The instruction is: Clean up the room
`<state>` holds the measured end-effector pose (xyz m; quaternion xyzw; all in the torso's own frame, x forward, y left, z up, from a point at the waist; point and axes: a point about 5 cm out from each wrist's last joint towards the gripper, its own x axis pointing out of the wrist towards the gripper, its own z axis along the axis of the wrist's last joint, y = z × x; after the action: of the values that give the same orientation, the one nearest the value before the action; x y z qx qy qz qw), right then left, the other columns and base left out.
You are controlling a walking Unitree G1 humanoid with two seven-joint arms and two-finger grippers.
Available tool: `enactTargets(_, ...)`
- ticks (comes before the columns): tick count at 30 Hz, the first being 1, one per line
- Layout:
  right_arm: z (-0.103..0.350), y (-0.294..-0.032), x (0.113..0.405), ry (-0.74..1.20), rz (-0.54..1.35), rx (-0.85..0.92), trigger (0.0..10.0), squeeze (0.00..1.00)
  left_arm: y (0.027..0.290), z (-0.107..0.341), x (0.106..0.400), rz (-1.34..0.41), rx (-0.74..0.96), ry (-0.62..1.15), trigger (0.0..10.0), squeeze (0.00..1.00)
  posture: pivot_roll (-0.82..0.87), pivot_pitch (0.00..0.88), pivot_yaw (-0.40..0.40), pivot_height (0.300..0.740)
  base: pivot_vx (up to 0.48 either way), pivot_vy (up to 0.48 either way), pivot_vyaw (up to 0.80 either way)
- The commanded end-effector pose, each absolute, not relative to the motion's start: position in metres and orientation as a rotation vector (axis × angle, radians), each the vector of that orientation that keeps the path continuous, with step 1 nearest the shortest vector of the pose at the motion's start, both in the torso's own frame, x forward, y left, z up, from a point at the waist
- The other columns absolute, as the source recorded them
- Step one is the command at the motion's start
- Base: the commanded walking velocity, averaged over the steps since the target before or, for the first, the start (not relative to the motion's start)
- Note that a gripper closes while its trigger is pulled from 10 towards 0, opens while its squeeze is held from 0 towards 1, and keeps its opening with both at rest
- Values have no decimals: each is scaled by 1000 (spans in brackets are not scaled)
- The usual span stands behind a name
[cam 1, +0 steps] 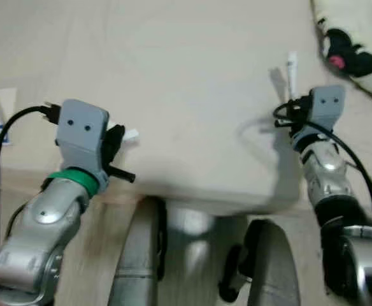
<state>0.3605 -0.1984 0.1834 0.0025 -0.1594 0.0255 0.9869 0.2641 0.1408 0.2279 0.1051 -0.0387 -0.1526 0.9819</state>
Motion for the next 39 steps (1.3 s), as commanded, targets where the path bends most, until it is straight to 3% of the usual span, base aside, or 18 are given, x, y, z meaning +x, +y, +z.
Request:
enactTargets(1,187,-179,338,-383,74,52,10000,0,128,217,267,-379,214,-101,10000,0,57,175,9,595,0,0,0)
enactTargets(6,184,-159,327,-422,100,128,10000,0,123,207,285,-367,221,-135,10000,0,-4,111,1,595,0,0,0)
enactTargets(12,184,-161,322,-421,105,166,10000,0,116,196,299,-351,201,-156,10000,0,-39,47,6,595,0,0,0)
enactTargets(39,167,-169,309,-363,57,173,10000,0,98,185,326,-339,117,-205,10000,0,-60,2,32,680,0,0,0)
